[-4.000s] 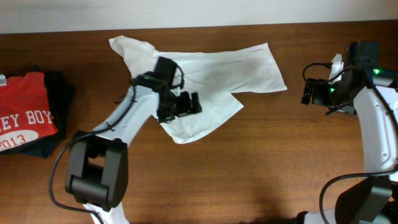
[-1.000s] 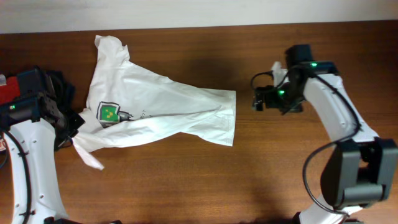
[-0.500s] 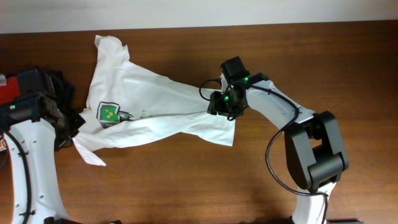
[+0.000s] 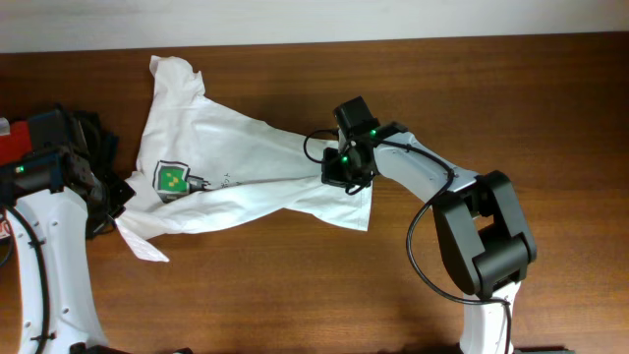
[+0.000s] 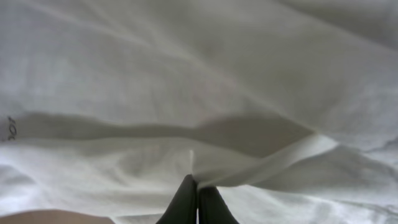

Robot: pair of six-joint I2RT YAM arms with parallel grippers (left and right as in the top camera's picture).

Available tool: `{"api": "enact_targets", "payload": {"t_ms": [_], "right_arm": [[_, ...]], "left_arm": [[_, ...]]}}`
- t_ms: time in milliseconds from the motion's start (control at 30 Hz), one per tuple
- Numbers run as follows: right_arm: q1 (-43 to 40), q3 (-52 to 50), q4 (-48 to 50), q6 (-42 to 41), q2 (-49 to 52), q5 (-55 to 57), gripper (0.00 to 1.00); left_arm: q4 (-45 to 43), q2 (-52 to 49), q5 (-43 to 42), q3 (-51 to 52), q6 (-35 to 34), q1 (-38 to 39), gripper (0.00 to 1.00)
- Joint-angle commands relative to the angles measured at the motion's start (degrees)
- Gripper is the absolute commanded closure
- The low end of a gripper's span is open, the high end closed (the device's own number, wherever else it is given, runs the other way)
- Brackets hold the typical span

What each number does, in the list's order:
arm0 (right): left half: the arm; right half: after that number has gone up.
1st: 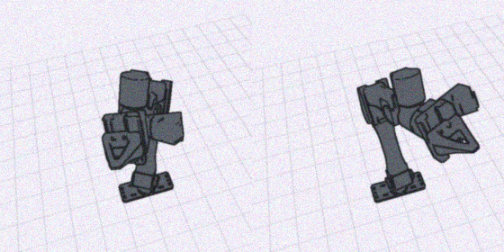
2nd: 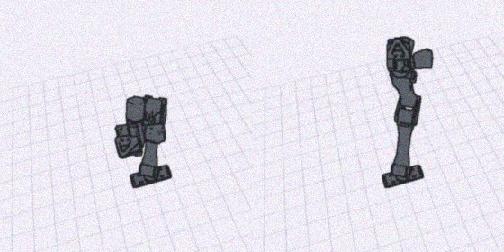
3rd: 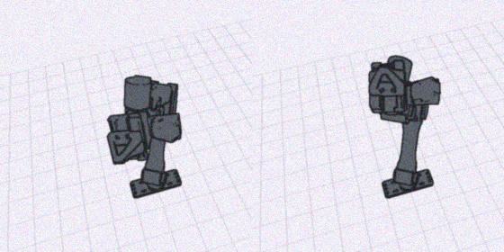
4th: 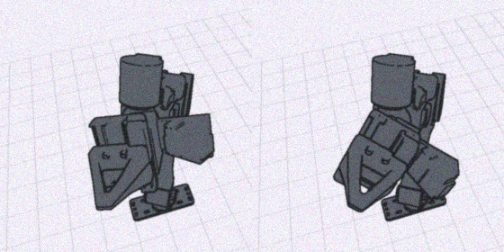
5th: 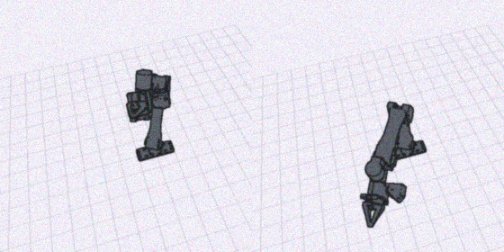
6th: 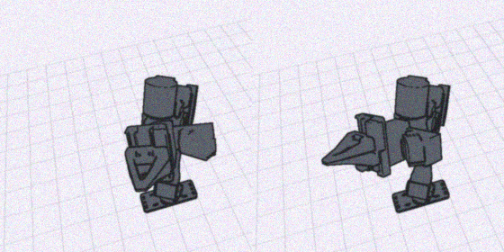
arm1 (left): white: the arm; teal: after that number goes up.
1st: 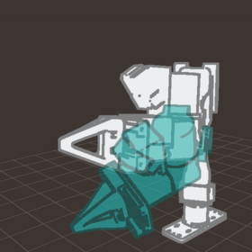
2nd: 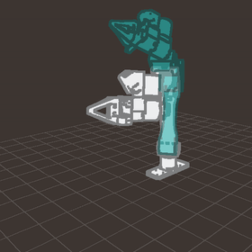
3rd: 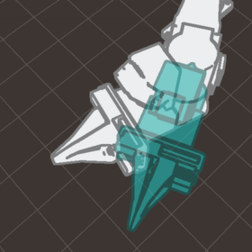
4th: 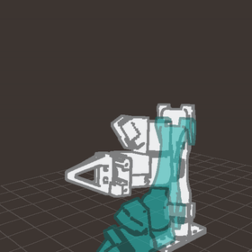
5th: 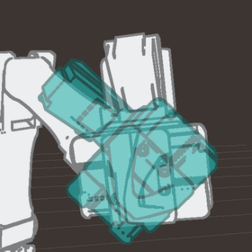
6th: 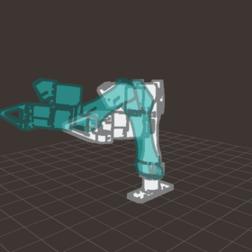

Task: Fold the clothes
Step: 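Grasp the right side of the shirt with the right gripper, then lift the shirt with both grippers and stretch it apart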

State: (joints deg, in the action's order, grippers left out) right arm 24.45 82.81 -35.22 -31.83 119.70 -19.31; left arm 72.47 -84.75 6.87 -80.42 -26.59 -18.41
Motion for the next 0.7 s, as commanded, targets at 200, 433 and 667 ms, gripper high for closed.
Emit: {"api": "enact_targets", "payload": {"t_ms": [200,433,667], "right_arm": [[-10.4,15.6,-11.3,9.2,-6.8,7.6,0.96],[-19.0,35.2,-49.0,15.8,-7.4,13.0,0.96],[-19.1,19.6,-59.0,16.8,-6.9,19.7,0.96]], "left_arm": [[-8.7,0.8,-9.6,-0.3,-0.3,-0.1,1.00],[-12.0,0.8,-19.6,-0.3,0.8,-0.1,1.00],[-7.3,0.8,-19.5,-0.2,1.5,-0.1,1.00]]}}
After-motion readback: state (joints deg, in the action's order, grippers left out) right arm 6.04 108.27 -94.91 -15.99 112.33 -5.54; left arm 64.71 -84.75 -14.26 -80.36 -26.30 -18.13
